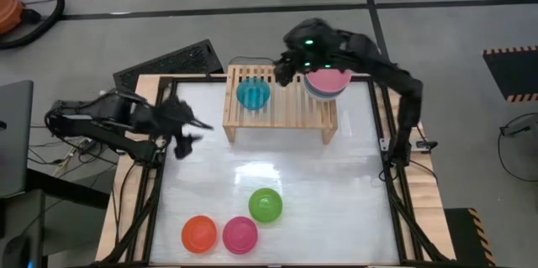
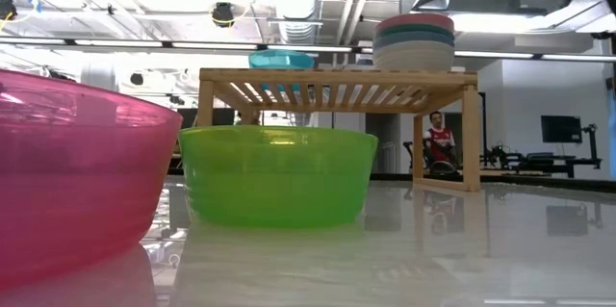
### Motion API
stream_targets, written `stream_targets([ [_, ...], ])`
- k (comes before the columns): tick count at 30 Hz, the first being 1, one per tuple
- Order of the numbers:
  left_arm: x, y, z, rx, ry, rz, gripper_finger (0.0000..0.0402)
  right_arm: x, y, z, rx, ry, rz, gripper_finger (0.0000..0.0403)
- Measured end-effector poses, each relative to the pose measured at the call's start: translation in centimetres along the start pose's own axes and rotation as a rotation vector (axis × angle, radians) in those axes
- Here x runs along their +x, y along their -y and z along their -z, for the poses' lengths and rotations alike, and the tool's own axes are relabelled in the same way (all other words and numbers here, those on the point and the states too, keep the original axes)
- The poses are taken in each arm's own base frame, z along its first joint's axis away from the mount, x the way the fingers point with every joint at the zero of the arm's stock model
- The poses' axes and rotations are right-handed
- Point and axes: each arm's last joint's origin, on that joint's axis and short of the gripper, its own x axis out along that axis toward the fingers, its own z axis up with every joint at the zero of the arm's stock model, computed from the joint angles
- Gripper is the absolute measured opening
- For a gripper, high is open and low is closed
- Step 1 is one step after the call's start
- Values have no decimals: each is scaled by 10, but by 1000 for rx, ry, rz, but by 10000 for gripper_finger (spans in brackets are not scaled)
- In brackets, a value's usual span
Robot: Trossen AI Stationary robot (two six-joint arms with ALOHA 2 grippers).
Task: Place and stack bowls onto a shelf
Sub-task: Stack the orange bowl on top of the light blue bowl on the shelf
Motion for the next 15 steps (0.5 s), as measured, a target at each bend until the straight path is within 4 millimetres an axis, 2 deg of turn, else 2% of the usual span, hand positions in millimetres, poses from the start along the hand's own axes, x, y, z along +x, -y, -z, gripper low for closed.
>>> stream_targets([
  [3, 22, 12, 19, -72, -274, 118, 269, -26, 1, -4, -11, 65, 32, 206],
  [6, 43, 27, 40, -95, -418, 191, 269, -39, 2, -4, -20, 89, 46, 200],
  [11, 68, 59, 72, -149, -452, 331, 269, -47, -1, 0, -38, 68, 34, 195],
  [15, 77, 85, 91, -164, -436, 397, 269, -44, -2, 6, -89, 1, 49, 194],
])
